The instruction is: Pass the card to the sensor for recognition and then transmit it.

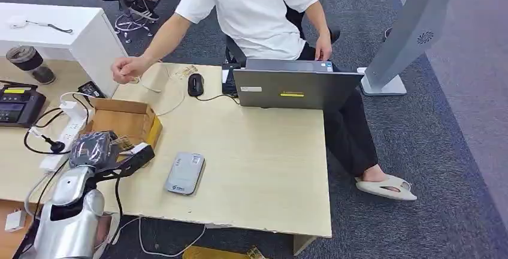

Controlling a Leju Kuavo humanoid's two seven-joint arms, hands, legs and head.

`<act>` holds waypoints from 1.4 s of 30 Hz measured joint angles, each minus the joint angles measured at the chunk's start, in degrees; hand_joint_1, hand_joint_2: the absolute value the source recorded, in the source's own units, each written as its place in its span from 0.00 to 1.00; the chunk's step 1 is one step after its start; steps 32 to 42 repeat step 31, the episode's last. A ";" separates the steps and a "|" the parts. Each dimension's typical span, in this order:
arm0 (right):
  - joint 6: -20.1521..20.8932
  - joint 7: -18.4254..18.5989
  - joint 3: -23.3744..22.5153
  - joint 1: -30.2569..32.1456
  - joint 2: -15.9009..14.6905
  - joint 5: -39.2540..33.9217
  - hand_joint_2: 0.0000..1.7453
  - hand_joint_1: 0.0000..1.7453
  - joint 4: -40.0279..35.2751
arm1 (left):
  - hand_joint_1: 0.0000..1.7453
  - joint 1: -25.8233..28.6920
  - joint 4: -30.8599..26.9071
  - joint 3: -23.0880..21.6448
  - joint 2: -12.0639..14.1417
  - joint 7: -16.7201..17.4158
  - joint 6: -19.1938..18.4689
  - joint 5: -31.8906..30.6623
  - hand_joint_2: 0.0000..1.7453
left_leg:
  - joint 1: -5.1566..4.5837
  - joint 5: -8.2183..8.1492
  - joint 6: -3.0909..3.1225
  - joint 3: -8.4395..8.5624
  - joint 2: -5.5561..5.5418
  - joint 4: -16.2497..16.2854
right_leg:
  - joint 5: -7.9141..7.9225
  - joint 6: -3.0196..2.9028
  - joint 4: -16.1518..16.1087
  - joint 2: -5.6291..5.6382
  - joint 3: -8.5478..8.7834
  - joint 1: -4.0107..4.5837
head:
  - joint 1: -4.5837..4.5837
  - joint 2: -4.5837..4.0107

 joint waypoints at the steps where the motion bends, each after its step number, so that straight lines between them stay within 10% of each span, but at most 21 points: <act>1: -0.02 0.00 0.00 0.00 0.00 0.00 1.00 0.00 0.00 | 1.00 -0.21 -0.11 0.00 0.07 0.00 0.00 0.00 1.00 | 0.00 0.00 0.00 0.00 0.00 0.00 | 0.00 0.00 0.00 0.00 0.00 0.00 | 0.00 0.00; 28: -0.48 1.07 0.00 -0.63 0.00 0.31 1.00 0.00 0.28 | 1.00 -10.38 -9.16 0.09 3.80 2.21 -2.88 0.00 1.00 | 0.02 0.01 -0.01 0.00 0.01 0.00 | 0.01 -0.01 0.02 -0.01 0.00 0.00 | -0.02 0.00; 29: -0.48 1.16 0.00 -0.69 0.00 0.46 1.00 0.00 0.35 | 0.00 -10.53 -9.18 0.09 3.98 2.25 -2.93 0.00 1.00 | 0.02 0.01 -0.01 0.00 0.01 0.00 | 0.01 -0.01 0.02 0.00 0.01 0.00 | 0.00 0.00; 42: -0.15 0.96 0.00 -0.74 0.00 0.96 1.00 0.00 0.50 | 0.00 -10.70 -9.35 0.20 4.04 2.45 -2.91 0.00 1.00 | 0.02 0.01 -0.01 0.00 0.02 0.00 | 0.01 -0.01 0.02 0.00 0.00 0.00 | 0.00 0.00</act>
